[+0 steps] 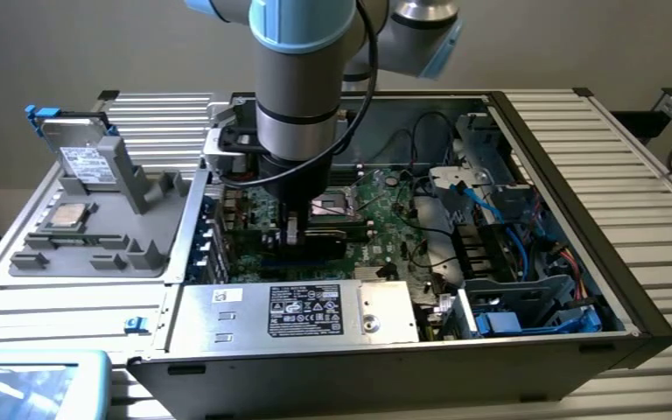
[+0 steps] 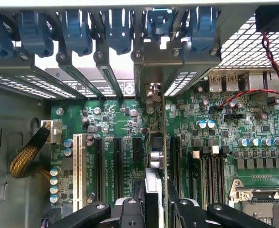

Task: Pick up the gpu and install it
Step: 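Insert the gpu into the slot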

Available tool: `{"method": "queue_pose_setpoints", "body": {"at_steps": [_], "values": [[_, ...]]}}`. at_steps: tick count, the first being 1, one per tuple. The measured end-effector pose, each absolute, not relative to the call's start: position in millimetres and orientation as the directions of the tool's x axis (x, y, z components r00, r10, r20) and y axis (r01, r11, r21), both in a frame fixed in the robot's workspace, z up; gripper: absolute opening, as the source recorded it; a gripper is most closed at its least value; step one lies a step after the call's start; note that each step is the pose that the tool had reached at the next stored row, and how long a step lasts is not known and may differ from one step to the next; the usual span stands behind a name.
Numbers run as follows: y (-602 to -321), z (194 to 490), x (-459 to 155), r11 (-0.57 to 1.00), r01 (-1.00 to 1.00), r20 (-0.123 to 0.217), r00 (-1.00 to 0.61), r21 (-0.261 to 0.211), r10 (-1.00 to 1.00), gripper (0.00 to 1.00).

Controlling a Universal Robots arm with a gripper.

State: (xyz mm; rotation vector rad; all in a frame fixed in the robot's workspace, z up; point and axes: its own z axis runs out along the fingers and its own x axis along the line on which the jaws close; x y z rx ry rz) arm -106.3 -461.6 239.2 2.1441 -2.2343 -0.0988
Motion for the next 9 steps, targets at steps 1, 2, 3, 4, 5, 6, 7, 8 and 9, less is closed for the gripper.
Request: {"method": "queue_pose_setpoints", "body": {"at_steps": [1,2,3,4,5,6,7,8,9], "values": [[-461.6,239.1,-106.9,0.041,-0.996,-0.013,-0.042,0.076,-0.999,0.29],[-461.6,239.0,-107.0,0.041,-0.996,-0.013,-0.042,0.076,-0.999,0.29],[-461.6,239.0,-107.0,0.04,-0.996,-0.013,-0.042,0.076,-0.999,0.29],[-461.6,239.0,-107.1,0.041,-0.996,-0.013,-0.042,0.075,-0.999,0.29],[-461.6,239.0,-107.1,0.041,-0.996,-0.013,-0.042,0.074,-0.999,0.29],[-461.6,238.9,-107.2,0.041,-0.996,-0.013,-0.042,0.073,-0.999,0.29],[-461.6,238.9,-107.2,0.041,-0.997,-0.013,-0.042,0.071,-0.999,0.29],[-461.6,238.8,-107.3,0.041,-0.997,-0.013,-0.042,0.07,-0.999,0.29],[-461.7,238.6,-107.4,0.041,-0.997,-0.013,-0.042,0.069,-0.999,0.29]]}}
